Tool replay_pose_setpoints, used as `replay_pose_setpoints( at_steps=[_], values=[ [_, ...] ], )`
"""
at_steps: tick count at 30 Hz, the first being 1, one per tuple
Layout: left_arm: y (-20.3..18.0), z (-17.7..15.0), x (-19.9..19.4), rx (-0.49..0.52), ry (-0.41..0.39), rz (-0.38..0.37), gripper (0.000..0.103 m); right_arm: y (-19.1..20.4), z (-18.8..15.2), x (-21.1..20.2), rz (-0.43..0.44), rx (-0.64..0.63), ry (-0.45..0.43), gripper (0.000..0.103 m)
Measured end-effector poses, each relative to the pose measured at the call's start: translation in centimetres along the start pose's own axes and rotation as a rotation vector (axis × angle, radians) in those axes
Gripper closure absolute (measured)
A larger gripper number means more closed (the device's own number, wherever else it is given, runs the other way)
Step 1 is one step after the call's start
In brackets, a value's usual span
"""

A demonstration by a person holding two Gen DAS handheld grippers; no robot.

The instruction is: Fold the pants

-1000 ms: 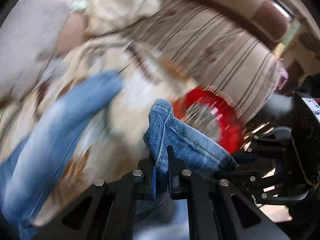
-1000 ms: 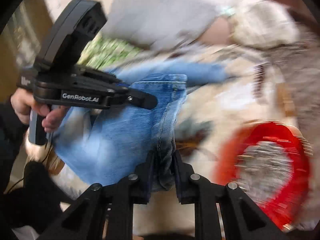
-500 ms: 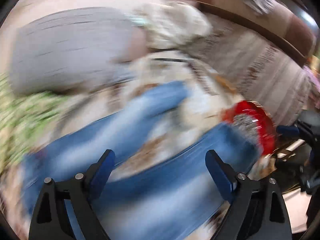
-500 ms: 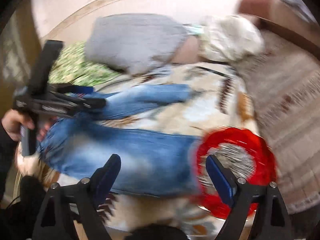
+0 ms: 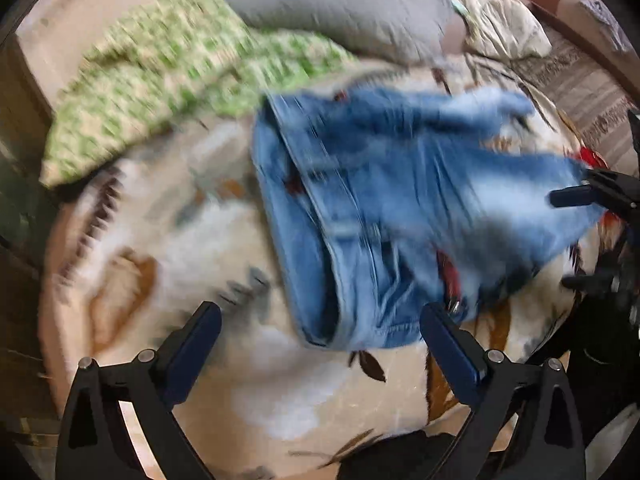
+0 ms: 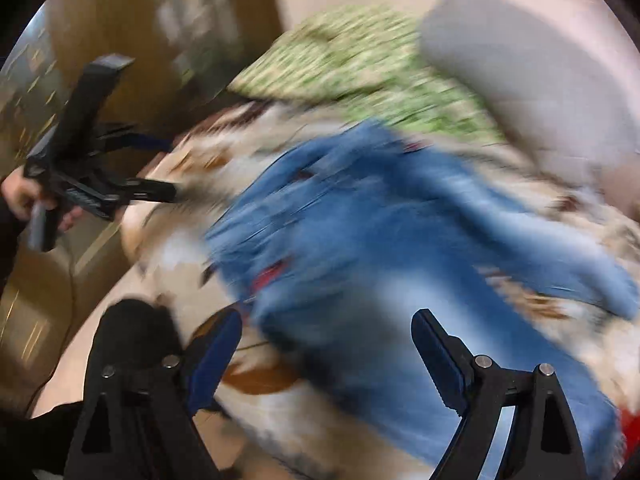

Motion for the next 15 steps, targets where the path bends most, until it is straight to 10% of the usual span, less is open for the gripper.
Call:
replay_pose_setpoints(
  at_steps=[5,6,9,15],
  values=[
    [-0.7,-0.9,6.6,0.011,0.053,0.003,0.010,4.0,-1.2,8.7,-0.040,-0.126,0.114,0.014],
    [-0.4,-1.1,7.3,-0.024,0.071,-0.054,0.045,4.2,-1.5,10.1,-0.055,-0.144,0.126,0.017],
    [-0.2,-0.9,6.4,-0.052,0.066,-0.155,0.078,4.5,-1.8,12.0,-0.116,-0.169,0.090,0.048],
    [1.8,-2.0,1.2,-0.120,0.008,-0.182,0.079,5.7,-1.6,8.1,0.033,-0.147,0.007,0.070]
  ],
)
Point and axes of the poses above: each gripper's, at about its wrist camera, not at the fingertips, and x roughly the way its jaws point, y to its left, z to its top, the point moved 1 cm from there along x, roughly the way its jaws point, and after that the axes turned 3 degrees about z, right-handed, at the moved point
